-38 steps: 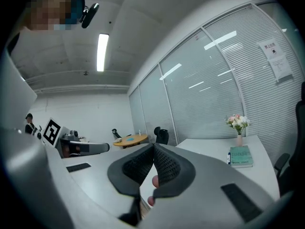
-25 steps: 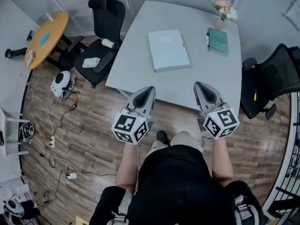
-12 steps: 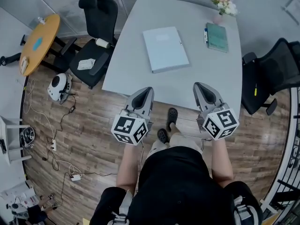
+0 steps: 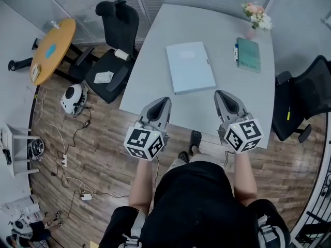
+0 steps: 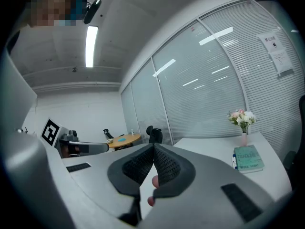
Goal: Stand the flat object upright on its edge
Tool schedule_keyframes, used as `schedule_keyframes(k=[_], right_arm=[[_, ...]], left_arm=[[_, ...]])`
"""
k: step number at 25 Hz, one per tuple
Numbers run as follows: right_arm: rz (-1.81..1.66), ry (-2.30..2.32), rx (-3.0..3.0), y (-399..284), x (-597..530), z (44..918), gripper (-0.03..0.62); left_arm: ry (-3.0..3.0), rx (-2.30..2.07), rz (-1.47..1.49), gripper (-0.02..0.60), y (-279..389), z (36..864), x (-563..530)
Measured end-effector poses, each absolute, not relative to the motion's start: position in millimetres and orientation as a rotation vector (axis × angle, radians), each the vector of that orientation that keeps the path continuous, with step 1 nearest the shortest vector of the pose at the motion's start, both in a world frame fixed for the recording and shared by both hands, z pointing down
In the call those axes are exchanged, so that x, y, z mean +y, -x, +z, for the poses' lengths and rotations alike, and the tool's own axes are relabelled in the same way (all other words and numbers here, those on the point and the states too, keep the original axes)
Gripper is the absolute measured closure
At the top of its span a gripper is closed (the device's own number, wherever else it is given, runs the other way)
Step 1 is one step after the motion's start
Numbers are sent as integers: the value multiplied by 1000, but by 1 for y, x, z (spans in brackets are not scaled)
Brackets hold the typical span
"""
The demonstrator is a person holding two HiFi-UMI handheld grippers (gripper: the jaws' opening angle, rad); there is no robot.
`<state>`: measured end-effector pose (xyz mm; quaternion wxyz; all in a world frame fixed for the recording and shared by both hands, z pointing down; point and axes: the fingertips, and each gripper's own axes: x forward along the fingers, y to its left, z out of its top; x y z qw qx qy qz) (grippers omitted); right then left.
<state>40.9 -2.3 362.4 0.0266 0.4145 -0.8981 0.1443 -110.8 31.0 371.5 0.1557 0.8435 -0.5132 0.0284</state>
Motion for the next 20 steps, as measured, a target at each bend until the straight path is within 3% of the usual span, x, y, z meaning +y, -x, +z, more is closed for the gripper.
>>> schedule_keyframes(k=[15, 20], right_arm=[[463, -1209, -2774, -66, -97, 380, 537], [507, -1159, -2758, -74, -115, 397, 505]], left_arm=[[-2375, -1562, 71, 557, 93, 373, -61], [-2349, -1571, 100, 517, 85, 387, -81]])
